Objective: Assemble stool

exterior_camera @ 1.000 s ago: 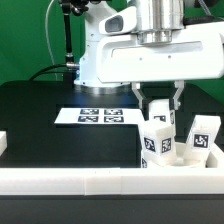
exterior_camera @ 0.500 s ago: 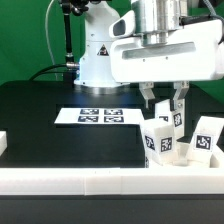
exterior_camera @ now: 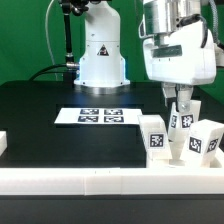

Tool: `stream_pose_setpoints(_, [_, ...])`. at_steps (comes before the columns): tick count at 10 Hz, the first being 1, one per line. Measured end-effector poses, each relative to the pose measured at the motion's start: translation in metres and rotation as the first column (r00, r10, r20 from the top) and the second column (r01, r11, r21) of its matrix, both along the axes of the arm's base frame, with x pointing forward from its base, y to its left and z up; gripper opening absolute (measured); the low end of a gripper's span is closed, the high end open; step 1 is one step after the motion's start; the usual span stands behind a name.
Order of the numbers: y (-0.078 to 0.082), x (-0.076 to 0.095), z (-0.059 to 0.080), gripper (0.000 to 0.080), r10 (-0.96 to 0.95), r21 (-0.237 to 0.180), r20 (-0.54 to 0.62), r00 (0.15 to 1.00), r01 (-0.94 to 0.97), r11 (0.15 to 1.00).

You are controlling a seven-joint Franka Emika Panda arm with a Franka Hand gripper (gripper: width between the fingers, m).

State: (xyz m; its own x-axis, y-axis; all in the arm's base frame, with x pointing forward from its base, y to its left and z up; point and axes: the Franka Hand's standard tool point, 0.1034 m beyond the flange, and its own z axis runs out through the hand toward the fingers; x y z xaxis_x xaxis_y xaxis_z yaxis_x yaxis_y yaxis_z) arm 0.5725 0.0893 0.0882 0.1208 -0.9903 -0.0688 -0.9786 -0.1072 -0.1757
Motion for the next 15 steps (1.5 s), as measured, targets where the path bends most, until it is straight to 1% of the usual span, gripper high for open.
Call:
stream_pose_setpoints(1, [0.000, 0.000, 0.000, 0.0340, -0.024, 0.011, 0.000, 1.000, 0.024, 1.000])
stream_pose_setpoints(4, [0.003, 0.002, 0.000, 0.0340, -0.210, 0.066, -0.004, 0.978, 0.209, 0.976])
stream_pose_setpoints(5, [0.003, 0.003, 0.000, 0.0340, -0.245, 0.076, -0.009, 0.970, 0.245, 0.967])
stream_pose_setpoints(7, [0.003, 0.002, 0.000, 0.0340, -0.248, 0.077, -0.010, 0.969, 0.248, 0.966])
stream_pose_setpoints(8, [0.003, 0.002, 0.000, 0.0526, -0.246, 0.076, -0.010, 0.969, 0.246, 0.966])
stream_pose_setpoints(9, [0.005, 0.002, 0.002, 0.0526, -0.197, 0.070, -0.005, 0.980, 0.197, 0.978])
stream_pose_setpoints(10, [0.008, 0.002, 0.005, 0.0631, -0.145, 0.069, -0.003, 0.989, 0.145, 0.987])
stream_pose_setpoints(12, [0.016, 0.004, 0.014, 0.0645, -0.060, 0.065, 0.022, 0.998, 0.058, 0.996])
stream_pose_setpoints(14, [0.014, 0.003, 0.012, 0.0649, 0.094, 0.031, 0.040, 0.995, -0.095, 0.995])
stream_pose_setpoints(15, [0.014, 0.002, 0.011, 0.0649, 0.190, 0.011, 0.049, 0.980, -0.191, 0.982])
